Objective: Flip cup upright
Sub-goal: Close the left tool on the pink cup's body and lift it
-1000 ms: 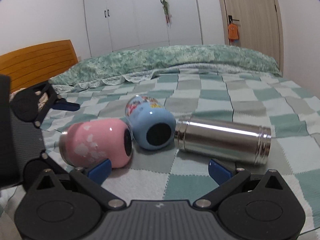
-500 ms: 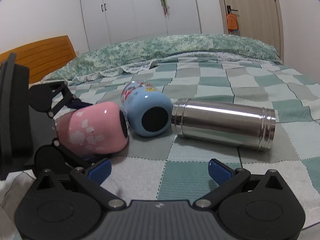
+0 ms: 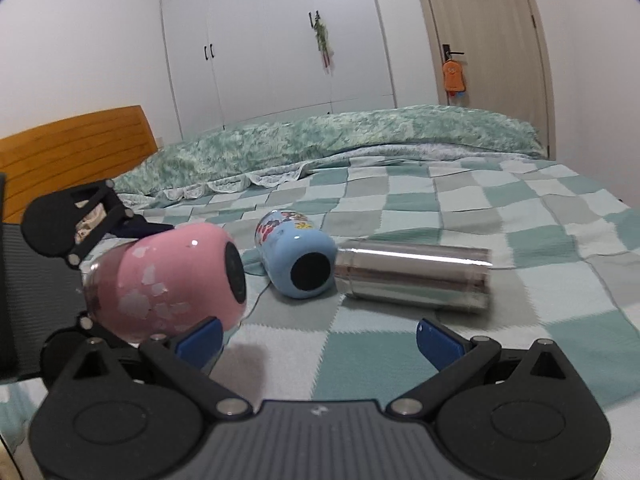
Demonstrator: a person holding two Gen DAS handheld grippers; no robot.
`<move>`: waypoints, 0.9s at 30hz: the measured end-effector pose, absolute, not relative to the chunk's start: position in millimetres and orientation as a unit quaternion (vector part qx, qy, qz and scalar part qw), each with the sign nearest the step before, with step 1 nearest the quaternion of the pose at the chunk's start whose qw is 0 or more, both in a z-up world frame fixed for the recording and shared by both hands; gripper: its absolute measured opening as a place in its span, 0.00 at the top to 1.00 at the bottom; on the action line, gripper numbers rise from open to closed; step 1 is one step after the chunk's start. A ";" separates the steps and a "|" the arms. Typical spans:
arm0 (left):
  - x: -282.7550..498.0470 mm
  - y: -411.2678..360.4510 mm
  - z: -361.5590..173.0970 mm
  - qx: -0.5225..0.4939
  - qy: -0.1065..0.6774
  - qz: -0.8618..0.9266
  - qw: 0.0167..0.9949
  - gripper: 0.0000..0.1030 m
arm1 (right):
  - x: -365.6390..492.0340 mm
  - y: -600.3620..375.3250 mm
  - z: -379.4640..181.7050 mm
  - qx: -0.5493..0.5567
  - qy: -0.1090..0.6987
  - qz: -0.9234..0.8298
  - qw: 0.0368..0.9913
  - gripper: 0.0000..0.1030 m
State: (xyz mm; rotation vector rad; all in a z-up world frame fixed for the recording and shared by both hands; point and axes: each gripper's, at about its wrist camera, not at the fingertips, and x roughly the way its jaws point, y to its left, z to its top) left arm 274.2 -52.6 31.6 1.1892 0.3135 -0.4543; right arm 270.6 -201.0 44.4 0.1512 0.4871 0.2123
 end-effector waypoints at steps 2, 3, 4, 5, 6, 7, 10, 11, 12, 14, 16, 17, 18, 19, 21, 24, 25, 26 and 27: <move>246.7 -62.5 37.1 0.548 0.135 -0.230 0.793 0.15 | 249.6 -214.3 49.0 0.075 0.238 0.098 0.963 0.00; 233.9 -68.6 38.3 0.544 0.131 -0.239 0.793 0.15 | 239.9 -220.8 50.9 0.072 0.237 0.093 0.964 0.00; 222.6 -73.4 38.5 0.542 0.129 -0.248 0.793 0.15 | 229.2 -228.0 53.0 0.070 0.236 0.088 0.965 0.00; 212.0 -78.0 37.3 0.540 0.127 -0.255 0.792 0.15 | 218.0 -235.3 55.4 0.069 0.234 0.084 0.966 0.00; 201.5 -83.5 35.8 0.537 0.125 -0.263 0.792 0.15 | 207.7 -242.0 57.5 0.067 0.231 0.081 0.967 0.00; 193.4 -88.0 33.2 0.535 0.125 -0.270 0.791 0.15 | 197.0 -248.4 59.4 0.064 0.230 0.078 0.968 0.00; 173.0 -100.1 21.9 0.533 0.123 -0.289 0.786 0.15 | 168.2 -265.2 62.4 0.050 0.227 0.068 0.970 0.00; 169.2 -103.3 17.8 0.534 0.123 -0.294 0.783 0.15 | 159.4 -270.0 62.5 0.045 0.228 0.064 0.971 0.00; 166.0 -106.9 13.4 0.534 0.123 -0.299 0.782 0.15 | 151.3 -274.3 62.1 0.042 0.229 0.062 0.971 0.00; 164.0 -112.3 4.7 0.535 0.123 -0.303 0.779 0.15 | 138.9 -280.3 59.8 0.037 0.233 0.057 0.970 0.00; 166.2 -117.3 -3.5 0.541 0.119 -0.305 0.775 0.15 | 129.1 -283.9 55.8 0.033 0.238 0.054 0.969 0.00; 165.8 -117.2 -8.0 0.545 0.118 -0.307 0.771 0.15 | 125.5 -284.9 53.5 0.031 0.240 0.054 0.969 0.00; 167.2 -117.1 -12.8 0.549 0.117 -0.310 0.767 0.15 | 123.3 -284.8 51.2 0.030 0.243 0.055 0.968 0.00; 168.6 -116.9 -18.7 0.555 0.118 -0.313 0.762 0.15 | 122.3 -283.9 48.9 0.027 0.246 0.057 0.967 0.00; 171.1 -114.8 -25.9 0.554 0.115 -0.316 0.762 0.14 | 120.7 -281.8 44.9 0.021 0.251 0.060 0.966 0.00; 177.1 -111.9 -24.9 0.544 0.118 -0.322 0.766 0.14 | 119.9 -275.8 41.7 0.014 0.256 0.067 0.964 0.00; 178.2 -111.8 -24.7 0.543 0.116 -0.323 0.766 0.14 | 119.5 -273.9 41.1 0.012 0.257 0.068 0.964 0.00; 177.6 -111.8 -25.0 0.543 0.116 -0.324 0.766 0.14 | 119.3 -271.6 41.5 0.009 0.258 0.071 0.964 0.00; 176.8 -112.5 -24.6 0.542 0.118 -0.324 0.767 0.14 | 118.5 -269.7 41.9 0.006 0.258 0.074 0.963 0.00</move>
